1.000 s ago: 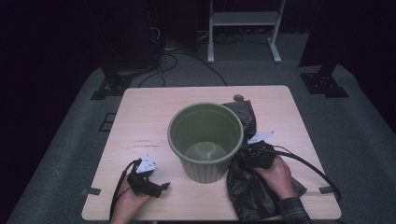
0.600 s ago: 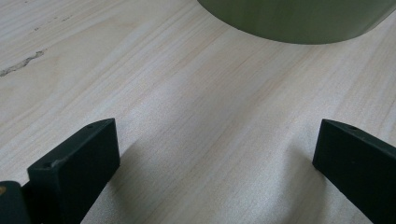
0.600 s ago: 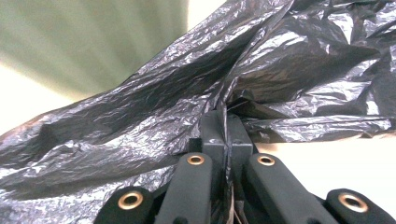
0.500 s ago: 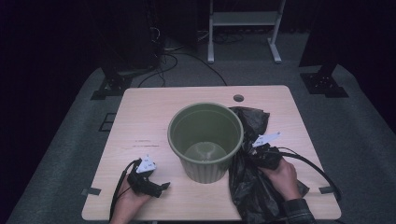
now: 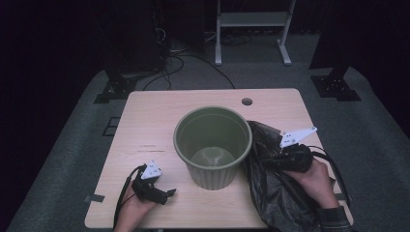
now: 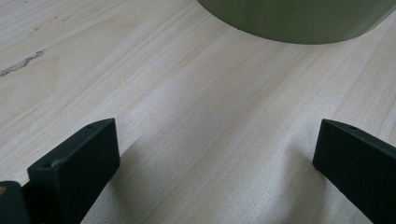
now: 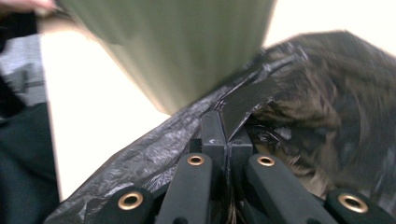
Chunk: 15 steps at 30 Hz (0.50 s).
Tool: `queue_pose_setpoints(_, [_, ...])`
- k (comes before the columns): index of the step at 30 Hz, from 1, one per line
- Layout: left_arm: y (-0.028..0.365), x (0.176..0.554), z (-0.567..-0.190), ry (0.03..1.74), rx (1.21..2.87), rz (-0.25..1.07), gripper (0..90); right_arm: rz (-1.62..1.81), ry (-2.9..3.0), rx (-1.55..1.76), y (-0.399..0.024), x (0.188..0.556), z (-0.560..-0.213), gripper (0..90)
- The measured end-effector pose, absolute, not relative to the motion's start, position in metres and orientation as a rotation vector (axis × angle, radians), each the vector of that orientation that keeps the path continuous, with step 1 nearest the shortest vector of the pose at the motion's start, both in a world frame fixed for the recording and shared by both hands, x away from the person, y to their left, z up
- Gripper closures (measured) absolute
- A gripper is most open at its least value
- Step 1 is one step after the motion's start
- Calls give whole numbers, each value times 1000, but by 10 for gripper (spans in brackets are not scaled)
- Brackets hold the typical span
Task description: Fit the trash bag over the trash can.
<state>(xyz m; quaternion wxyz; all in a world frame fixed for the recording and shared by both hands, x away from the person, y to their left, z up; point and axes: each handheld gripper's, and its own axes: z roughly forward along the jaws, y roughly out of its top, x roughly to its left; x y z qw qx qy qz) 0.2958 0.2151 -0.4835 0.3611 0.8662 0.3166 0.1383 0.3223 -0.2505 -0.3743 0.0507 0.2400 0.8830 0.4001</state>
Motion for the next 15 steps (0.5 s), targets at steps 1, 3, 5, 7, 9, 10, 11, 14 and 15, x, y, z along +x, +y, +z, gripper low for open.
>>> queue_pose_setpoints(1, [215, 296, -483, 813, 2235, 357, 0, 1225, 2692, 708, -250, 320, -368, 894])
queue_pose_setpoints(3, [215, 296, -483, 814, 2235, 357, 0, 1233, 2691, 672, -250, 316, -356, 894])
queue_pose_setpoints(5, [215, 296, -483, 814, 2235, 357, 0, 1276, 2691, 624, -249, 313, -344, 894])
queue_pose_setpoints(7, [215, 296, -483, 814, 2235, 356, 0, 1305, 2687, 580, -249, 309, -331, 894])
queue_pose_setpoints(9, [215, 296, -483, 813, 2235, 357, 0, 1319, 2685, 542, -247, 306, -320, 894])
queue_pose_setpoints(10, [215, 296, -483, 813, 2235, 357, 0, 1323, 2681, 521, -246, 305, -314, 894])
queue_pose_setpoints(11, [215, 296, -483, 813, 2235, 357, 0, 1334, 2686, 496, -246, 304, -306, 894])
queue_pose_setpoints(14, [215, 296, -483, 813, 2233, 358, 0, 1364, 2691, 433, -244, 301, -290, 894])
queue_pose_setpoints(15, [215, 296, -483, 813, 2233, 358, 0, 1374, 2694, 415, -243, 300, -285, 894])
